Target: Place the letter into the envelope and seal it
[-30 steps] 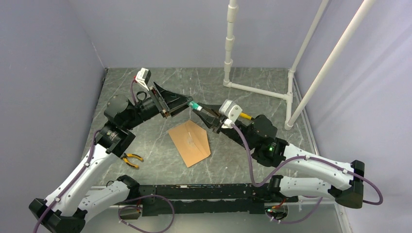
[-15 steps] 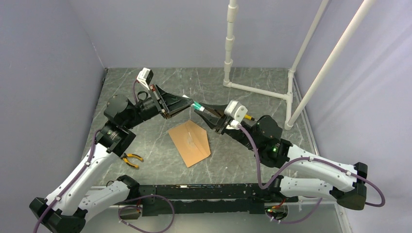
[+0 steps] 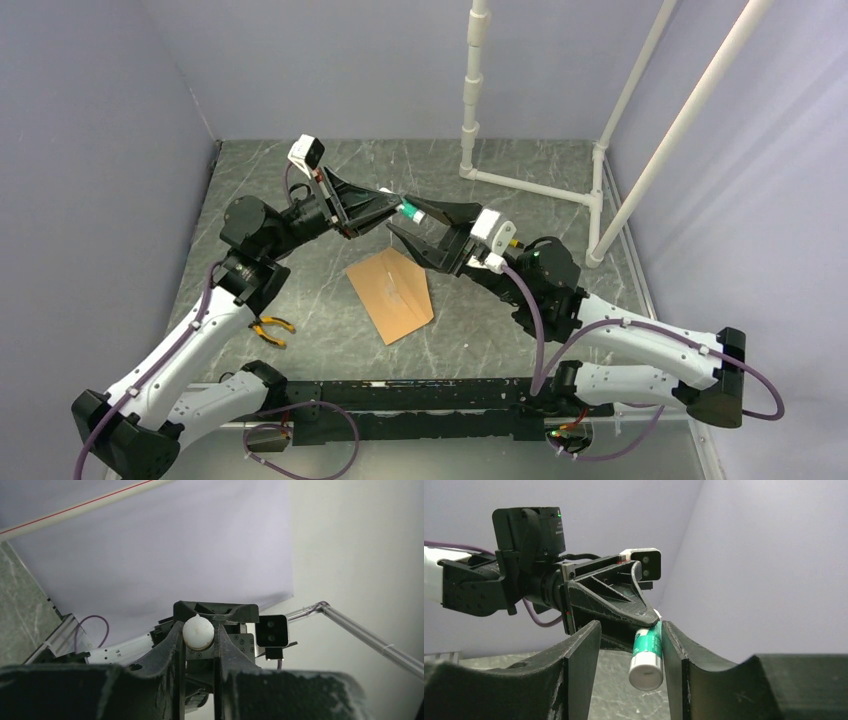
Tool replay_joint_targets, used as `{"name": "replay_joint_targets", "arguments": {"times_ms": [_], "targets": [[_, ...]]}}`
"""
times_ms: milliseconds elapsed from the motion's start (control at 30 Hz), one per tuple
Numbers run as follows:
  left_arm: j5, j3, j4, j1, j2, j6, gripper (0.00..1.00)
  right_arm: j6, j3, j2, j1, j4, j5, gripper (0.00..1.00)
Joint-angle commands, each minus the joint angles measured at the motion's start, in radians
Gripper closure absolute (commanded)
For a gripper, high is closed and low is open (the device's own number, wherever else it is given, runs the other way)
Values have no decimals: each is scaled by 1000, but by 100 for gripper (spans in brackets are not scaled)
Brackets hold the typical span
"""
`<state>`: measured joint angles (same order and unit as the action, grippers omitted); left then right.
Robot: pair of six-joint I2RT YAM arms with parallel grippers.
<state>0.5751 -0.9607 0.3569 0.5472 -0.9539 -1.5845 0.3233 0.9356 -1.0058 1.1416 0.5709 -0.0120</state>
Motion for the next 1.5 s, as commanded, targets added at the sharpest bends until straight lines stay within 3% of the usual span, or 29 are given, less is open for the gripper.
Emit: {"name": "replay_joint_targets", "arguments": {"times_ms": [0, 300, 533, 967, 1167, 1467], "targets": [[22, 10, 144, 2, 9, -89, 98, 5, 37, -40, 4, 127, -73, 49], [21, 14, 192, 1, 39, -108, 98, 4, 61, -88, 4, 181, -44, 47], [14, 41, 217, 1, 36, -127, 98, 23, 84, -105, 4, 178, -64, 62], [7, 65, 262, 1, 27, -152, 98, 74, 94, -136, 4, 192, 37, 53], [10, 62, 242, 2, 31, -143, 98, 73, 96, -142, 4, 188, 43, 74], [8, 61, 191, 2, 42, -109, 95, 52, 111, -124, 4, 162, 48, 90]]}}
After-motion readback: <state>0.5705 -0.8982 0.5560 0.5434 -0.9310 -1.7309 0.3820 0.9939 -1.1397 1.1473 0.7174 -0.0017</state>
